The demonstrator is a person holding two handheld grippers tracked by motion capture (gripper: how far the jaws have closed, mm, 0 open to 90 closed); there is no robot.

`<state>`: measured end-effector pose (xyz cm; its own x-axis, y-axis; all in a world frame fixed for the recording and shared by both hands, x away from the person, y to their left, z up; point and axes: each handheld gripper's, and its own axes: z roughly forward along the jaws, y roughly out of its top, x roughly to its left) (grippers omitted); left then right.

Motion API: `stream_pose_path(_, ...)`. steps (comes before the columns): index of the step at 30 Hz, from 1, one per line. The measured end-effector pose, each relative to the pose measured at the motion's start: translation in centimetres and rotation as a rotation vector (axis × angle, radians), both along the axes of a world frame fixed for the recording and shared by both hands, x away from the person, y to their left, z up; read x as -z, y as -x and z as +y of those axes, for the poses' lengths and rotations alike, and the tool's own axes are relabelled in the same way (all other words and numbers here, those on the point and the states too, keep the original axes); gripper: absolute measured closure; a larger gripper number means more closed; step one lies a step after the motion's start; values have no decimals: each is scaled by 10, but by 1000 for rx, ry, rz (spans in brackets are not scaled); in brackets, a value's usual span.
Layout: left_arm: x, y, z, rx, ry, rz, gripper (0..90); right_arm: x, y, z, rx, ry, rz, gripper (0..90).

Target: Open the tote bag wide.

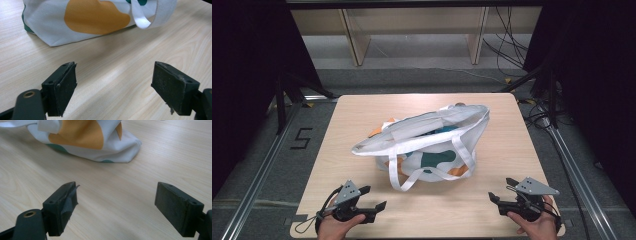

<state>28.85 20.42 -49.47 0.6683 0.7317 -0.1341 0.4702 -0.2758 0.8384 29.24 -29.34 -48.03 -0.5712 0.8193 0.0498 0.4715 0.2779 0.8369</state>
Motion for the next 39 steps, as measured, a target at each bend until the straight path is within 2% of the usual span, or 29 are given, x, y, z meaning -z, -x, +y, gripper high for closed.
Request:
stream_pose_path(2,0,0,-1,-6,12,0,189,0,-1,-1,-12,15,0,189)
stream_pose_path(3,0,1,-2,-17,23,15,189,0,-1,-1,-12,17,0,189)
stream_pose_path(7,-1,1,-1,3,0,-1,189,0,-2,-1,-24,25,-5,192)
stream_pose_path(10,-1,1,-1,-1,1,1,190,0,-1,-1,-25,30,-2,200)
stream_pose_path(11,0,2,-1,-19,8,10,191,1,-1,-1,-14,29,-3,202)
stream_pose_path(12,-1,1,0,-7,-4,0,191,1,-1,-1,-17,28,-5,205)
stream_pose_path(14,-1,1,0,-12,9,7,191,0,-1,-1,-20,32,-3,212)
stream_pose_path(16,-1,2,-1,-19,89,29,191,0,-1,-1,-24,23,0,239)
stream_pose_path(17,-2,2,0,-3,80,25,193,0,-2,-1,-27,20,-14,255)
stream_pose_path(19,-4,3,-2,3,47,8,195,-1,-2,-3,-20,0,-5,268)
stream_pose_path(20,-4,3,-2,8,50,7,195,-1,-2,-3,-13,-14,-22,314)
stream_pose_path(21,-5,3,-3,10,65,12,197,-2,-3,-4,-19,-3,-34,357)
stream_pose_path(22,-7,4,-4,-13,78,18,202,-6,-4,-5,-18,-26,-45,399)
stream_pose_path(23,-7,4,-4,-13,78,18,206,-9,-6,-6,-45,-32,-70,464)
stream_pose_path(24,-12,4,-2,-5,88,13,222,-13,-3,-3,-44,-55,-41,476)
stream_pose_path(26,-16,4,-2,-12,102,5,263,-17,-3,-4,-38,-36,-60,511)
stream_pose_path(27,-23,3,-1,-4,106,-17,263,-20,-4,-4,-46,-29,-69,577)
stream_pose_path(28,-27,4,0,1,104,-29,314,-26,-5,-4,-65,-23,-102,614)
stream_pose_path(29,-36,4,0,-1,100,-47,358,-30,-4,-2,-58,-27,-95,664)
stream_pose_path(30,-47,0,1,33,86,-85,454,-43,-9,0,-88,-7,-143,751)
stream_pose_path(31,-47,0,1,33,86,-85,515,-43,-9,0,-88,-7,-143,751)
stream_pose_path(32,-52,-2,-1,23,96,-92,515,-48,-14,1,-111,12,-171,791)
stream_pose_path(33,-59,-5,-2,27,78,-115,568,-55,-18,3,-127,30,-213,827)
stream_pose_path(34,-64,-8,-3,20,51,-124,658,-70,-26,10,-149,34,-247,882)
stream_pose_path(35,-68,-12,-3,13,42,-137,658,-70,-26,10,-149,34,-247,882)
stream_pose_path(36,-75,-20,-3,19,53,-147,749,-85,-32,17,-168,35,-266,900)
stream_pose_path(37,-75,-20,-3,19,53,-147,788,-85,-32,17,-168,35,-266,900)
stream_pose_path(38,-79,-24,-2,18,64,-148,817,-100,-40,22,-190,42,-307,900)
stream_pose_path(39,-88,-32,-1,20,69,-165,833,-107,-42,26,-192,40,-312,900)
